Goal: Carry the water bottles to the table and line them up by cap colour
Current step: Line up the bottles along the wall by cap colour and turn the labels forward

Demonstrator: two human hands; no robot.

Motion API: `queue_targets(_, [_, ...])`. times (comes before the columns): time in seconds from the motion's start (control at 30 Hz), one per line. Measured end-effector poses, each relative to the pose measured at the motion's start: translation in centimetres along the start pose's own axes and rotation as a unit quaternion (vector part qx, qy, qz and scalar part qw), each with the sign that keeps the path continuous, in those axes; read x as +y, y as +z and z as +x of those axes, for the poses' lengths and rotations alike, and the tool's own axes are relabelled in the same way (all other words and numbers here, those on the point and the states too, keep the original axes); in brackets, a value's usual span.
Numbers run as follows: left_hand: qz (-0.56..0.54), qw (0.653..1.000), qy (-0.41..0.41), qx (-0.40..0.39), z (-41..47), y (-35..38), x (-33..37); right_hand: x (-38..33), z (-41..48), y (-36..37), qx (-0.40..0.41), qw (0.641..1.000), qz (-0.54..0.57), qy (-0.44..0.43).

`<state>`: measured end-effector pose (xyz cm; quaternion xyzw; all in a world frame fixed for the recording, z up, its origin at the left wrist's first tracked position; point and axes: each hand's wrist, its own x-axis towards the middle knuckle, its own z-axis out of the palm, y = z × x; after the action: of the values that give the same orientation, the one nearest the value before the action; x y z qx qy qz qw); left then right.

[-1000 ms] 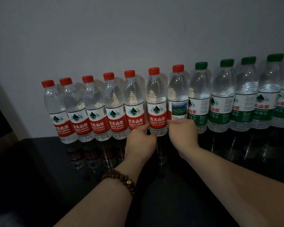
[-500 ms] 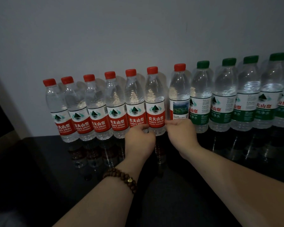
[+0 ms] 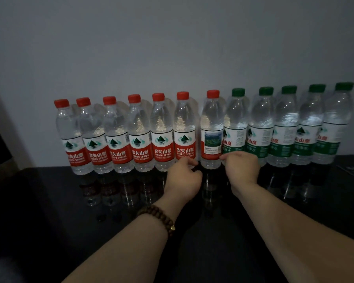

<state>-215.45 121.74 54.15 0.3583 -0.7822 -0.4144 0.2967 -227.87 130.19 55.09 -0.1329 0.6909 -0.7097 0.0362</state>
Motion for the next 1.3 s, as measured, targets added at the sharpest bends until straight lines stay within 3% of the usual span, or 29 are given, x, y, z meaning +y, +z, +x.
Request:
queue_targets(0.13, [0.109,0.994,-0.005,0.000,-0.3,0.5,1.0,-0.6,-0.1,-0.9,-0.103,0.994,-0.026,0.032])
queue_targets(0.33, [0.069,0.993,-0.059,0.073,-0.9,2.3,2.0,0.1,0.9,-2.6,-0.198,0.978,0.002,0.063])
queue_targets(0.47, [-0.044,0.990,-0.054,0.118,-0.1,2.1,1.3,0.4,0.9,-2.1,-0.160,0.987,-0.002,0.010])
queue_targets(0.6, [-0.040,0.996,0.031,0.068,-0.2,3.0,1.3,0.3,-0.1,-1.6,-0.109,0.984,-0.093,-0.101])
queue_targets(0.73, [-0.042,0.996,0.057,0.058,0.3,3.1,1.2,0.2,0.1,-1.4,-0.122,0.974,-0.123,-0.147])
queue_targets(0.97, [-0.045,0.998,0.048,0.027,0.6,3.0,1.1,0.6,0.2,-1.0,-0.163,0.975,-0.089,-0.125])
queue_targets(1.13, [-0.032,0.999,0.035,0.002,0.8,2.9,1.0,0.6,0.5,-1.2,-0.113,0.988,-0.050,-0.094])
queue_targets(1.3, [0.004,0.999,0.040,-0.010,1.0,3.0,1.0,1.0,0.8,-0.9,-0.133,0.984,-0.043,-0.109])
